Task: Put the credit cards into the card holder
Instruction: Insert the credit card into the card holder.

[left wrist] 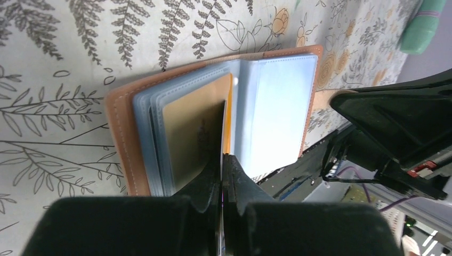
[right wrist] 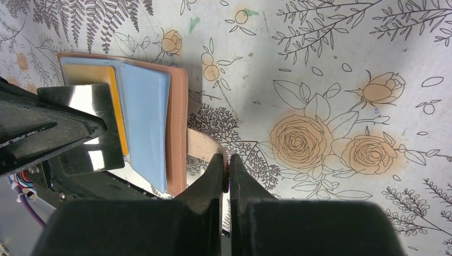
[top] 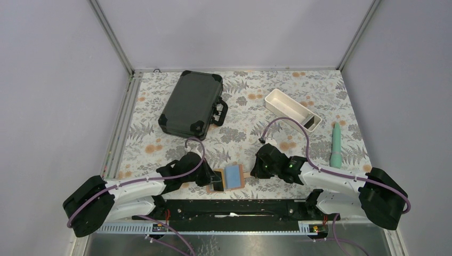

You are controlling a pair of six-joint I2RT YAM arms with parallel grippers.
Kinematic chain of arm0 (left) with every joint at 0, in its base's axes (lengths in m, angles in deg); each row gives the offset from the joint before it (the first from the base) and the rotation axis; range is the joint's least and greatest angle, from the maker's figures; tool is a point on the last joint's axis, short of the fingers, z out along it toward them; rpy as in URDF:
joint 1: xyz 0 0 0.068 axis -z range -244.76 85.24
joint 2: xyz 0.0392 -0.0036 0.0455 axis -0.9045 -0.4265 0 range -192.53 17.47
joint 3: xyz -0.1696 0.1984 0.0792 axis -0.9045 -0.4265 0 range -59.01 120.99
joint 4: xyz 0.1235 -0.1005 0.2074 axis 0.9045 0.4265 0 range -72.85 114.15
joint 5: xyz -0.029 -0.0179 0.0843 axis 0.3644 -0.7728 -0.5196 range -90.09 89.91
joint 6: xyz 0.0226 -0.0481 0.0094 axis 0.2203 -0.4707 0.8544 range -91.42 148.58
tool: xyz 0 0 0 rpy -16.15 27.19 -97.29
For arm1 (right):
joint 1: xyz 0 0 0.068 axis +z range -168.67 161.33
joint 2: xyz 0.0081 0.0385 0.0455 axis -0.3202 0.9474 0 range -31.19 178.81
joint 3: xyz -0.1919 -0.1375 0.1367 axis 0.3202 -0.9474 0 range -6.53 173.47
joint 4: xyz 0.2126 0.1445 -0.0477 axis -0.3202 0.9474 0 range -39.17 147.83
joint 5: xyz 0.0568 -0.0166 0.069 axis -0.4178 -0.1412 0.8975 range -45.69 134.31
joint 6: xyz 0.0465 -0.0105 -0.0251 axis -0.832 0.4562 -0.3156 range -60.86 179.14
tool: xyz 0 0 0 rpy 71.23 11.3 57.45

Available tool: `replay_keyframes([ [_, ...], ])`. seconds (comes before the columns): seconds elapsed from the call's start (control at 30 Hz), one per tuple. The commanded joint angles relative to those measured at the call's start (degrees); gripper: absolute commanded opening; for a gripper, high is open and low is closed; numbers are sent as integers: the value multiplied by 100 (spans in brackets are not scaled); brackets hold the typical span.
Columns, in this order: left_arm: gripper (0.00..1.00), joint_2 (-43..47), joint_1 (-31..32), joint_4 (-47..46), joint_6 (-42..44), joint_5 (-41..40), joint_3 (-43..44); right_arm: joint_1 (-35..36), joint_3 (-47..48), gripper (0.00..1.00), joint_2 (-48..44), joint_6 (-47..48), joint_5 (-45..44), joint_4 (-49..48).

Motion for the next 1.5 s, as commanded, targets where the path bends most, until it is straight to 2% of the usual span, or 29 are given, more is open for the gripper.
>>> replay_keyframes([
  [0.0,0,271,-127,-365,-134,210,-248,52,149,0,3,95,-84,118],
  [0.17,0,1136,-135,-564,343,129,-412,58,155,1,-2,56,-303,292],
  [0.2,0,1367,-141,-564,458,118,-421,60,193,9,-52,36,-418,427],
  [0.3,0,2035,-162,-418,842,159,-328,58,318,48,-329,41,-836,847],
  [0.33,0,2216,-171,-423,939,199,-287,58,380,55,-446,59,-993,989],
  [0.37,0,2382,-176,-481,1017,255,-251,58,448,61,-574,98,-1136,1145],
  [0.5,0,2983,-181,-783,1256,475,-120,57,849,71,-1131,308,-1364,1573],
  [0.6,0,3210,-181,-959,1497,680,42,58,961,74,-1601,641,-673,1090],
  [0.8,0,2898,-165,-1673,1589,1488,374,62,864,68,-1810,561,1700,-883],
  [0.87,0,2805,-128,-1955,1572,1627,442,58,737,61,-1696,360,2348,-1641],
  [0.93,0,2774,-99,-2064,1561,1633,509,64,535,57,-1631,114,2812,-2370],
  [1.0,0,2800,-87,-2132,1516,1528,520,67,394,53,-1621,-30,3083,-2835],
  [1.23,0,2958,-85,-2532,1259,1255,432,92,435,46,-1664,160,3382,-2624],
  [1.47,0,2904,-77,-2514,1223,1329,469,101,372,34,-1524,24,3492,-3024],
])
